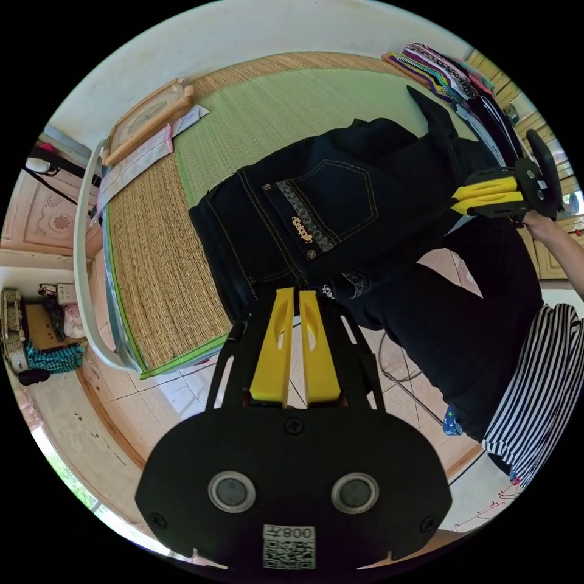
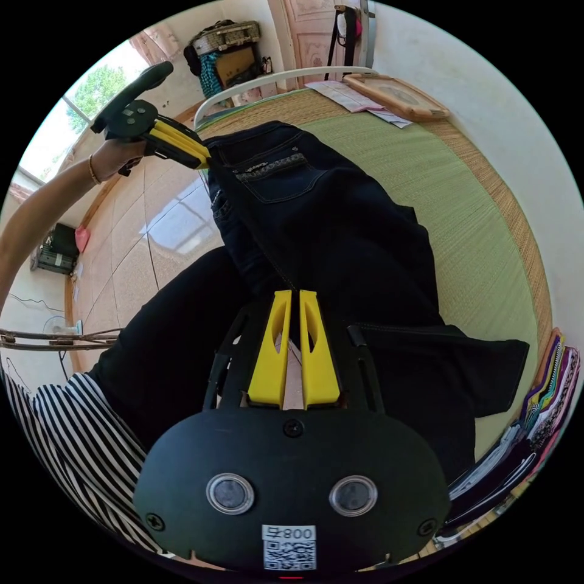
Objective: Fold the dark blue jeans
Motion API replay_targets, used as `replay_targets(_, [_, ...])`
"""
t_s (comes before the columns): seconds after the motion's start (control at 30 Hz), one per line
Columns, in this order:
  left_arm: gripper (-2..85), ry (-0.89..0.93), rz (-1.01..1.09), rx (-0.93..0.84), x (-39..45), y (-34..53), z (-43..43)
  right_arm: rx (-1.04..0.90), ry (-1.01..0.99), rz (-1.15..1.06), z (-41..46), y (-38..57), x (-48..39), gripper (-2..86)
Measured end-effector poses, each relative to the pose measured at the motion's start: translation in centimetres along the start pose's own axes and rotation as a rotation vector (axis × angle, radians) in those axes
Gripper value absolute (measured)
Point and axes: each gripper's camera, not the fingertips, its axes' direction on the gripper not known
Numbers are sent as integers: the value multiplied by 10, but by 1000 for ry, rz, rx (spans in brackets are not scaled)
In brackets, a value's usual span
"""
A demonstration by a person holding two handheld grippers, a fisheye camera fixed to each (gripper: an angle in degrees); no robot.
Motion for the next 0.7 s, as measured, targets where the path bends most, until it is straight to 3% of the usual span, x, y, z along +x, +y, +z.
replay_targets(0.7, [16, 67, -18, -30, -27, 29, 124, -84, -49, -10, 62, 24, -15, 29])
